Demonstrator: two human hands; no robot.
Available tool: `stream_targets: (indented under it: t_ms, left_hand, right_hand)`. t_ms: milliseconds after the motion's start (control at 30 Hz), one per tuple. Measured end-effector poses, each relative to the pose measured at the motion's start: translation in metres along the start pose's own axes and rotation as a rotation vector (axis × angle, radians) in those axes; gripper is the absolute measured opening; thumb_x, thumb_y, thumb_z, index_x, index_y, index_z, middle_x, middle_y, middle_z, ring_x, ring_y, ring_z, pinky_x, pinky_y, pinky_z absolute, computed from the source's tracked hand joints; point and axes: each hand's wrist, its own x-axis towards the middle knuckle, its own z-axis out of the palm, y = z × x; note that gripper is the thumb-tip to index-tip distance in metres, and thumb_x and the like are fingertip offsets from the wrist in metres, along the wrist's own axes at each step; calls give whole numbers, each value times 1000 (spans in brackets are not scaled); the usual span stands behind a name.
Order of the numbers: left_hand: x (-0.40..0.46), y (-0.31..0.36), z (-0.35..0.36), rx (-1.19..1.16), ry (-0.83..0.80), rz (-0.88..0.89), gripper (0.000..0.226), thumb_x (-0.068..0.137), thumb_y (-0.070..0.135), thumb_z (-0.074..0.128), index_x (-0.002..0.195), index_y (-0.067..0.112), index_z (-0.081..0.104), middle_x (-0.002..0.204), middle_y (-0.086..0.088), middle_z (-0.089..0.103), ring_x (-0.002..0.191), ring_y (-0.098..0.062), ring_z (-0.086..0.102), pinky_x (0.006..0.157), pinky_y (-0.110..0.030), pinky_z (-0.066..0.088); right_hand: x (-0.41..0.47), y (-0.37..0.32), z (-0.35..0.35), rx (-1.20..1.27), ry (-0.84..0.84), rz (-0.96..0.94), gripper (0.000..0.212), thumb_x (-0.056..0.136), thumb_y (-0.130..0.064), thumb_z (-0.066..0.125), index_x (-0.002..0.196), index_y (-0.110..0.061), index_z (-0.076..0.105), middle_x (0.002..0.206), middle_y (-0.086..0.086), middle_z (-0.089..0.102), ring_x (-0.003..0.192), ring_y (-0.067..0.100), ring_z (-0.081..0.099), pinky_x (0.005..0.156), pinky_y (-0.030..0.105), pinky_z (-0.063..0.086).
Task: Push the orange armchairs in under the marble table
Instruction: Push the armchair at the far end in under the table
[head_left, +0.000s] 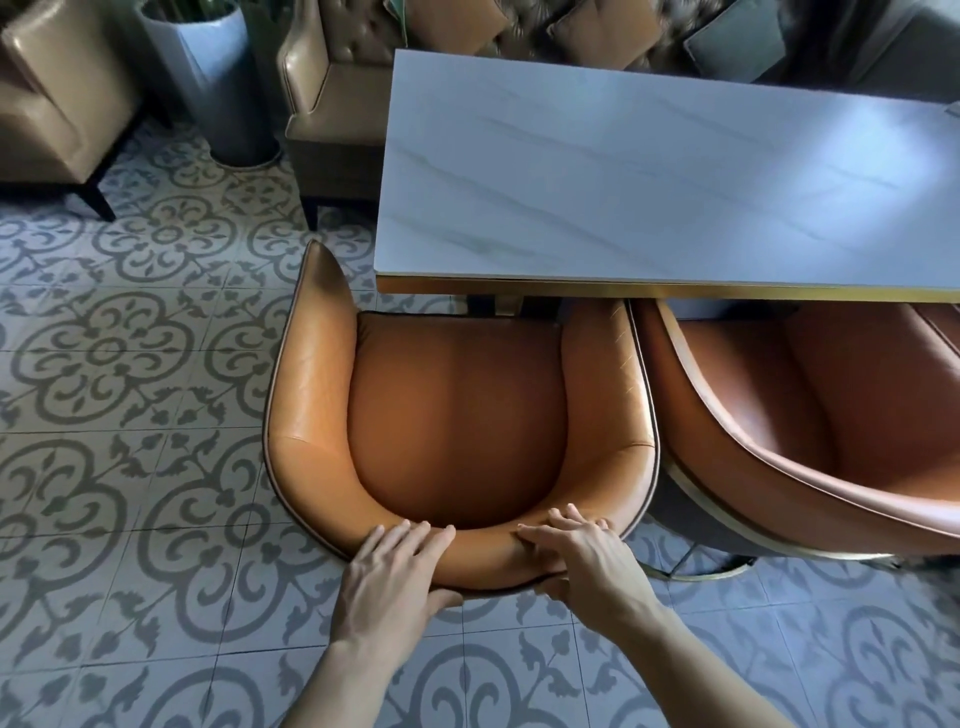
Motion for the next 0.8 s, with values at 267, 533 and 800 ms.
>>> stream_targets:
  t_ms: [267,533,800]
  left_hand:
    - [-2,6,5,-62,10,5,71,82,59,68,145,39,43,149,9,48,141,-15,37,119,-36,19]
    - [4,7,-4,-71,-61,-32,71,85,62,61,148,43,34,155,14,37,145,-11,26,120,-32,12]
    - [5,9,-8,-43,-130,-56,70,86,60,62,148,45,32,156,16,35,145,-9,24,120,-30,10]
  right_hand:
    - [-2,5,-3,2,-48,4,71,82,-31,83,147,-35,54,129,-3,61,123,22,47,97,46,41]
    - [-8,5,10,-17,11,1,69,80,-27,81,144,-33,55,123,1,60,119,28,48,95,52,40]
    - [-5,4,8,-81,-28,13,64,88,-27,74,146,-35,51,130,5,59,127,32,45,100,53,35]
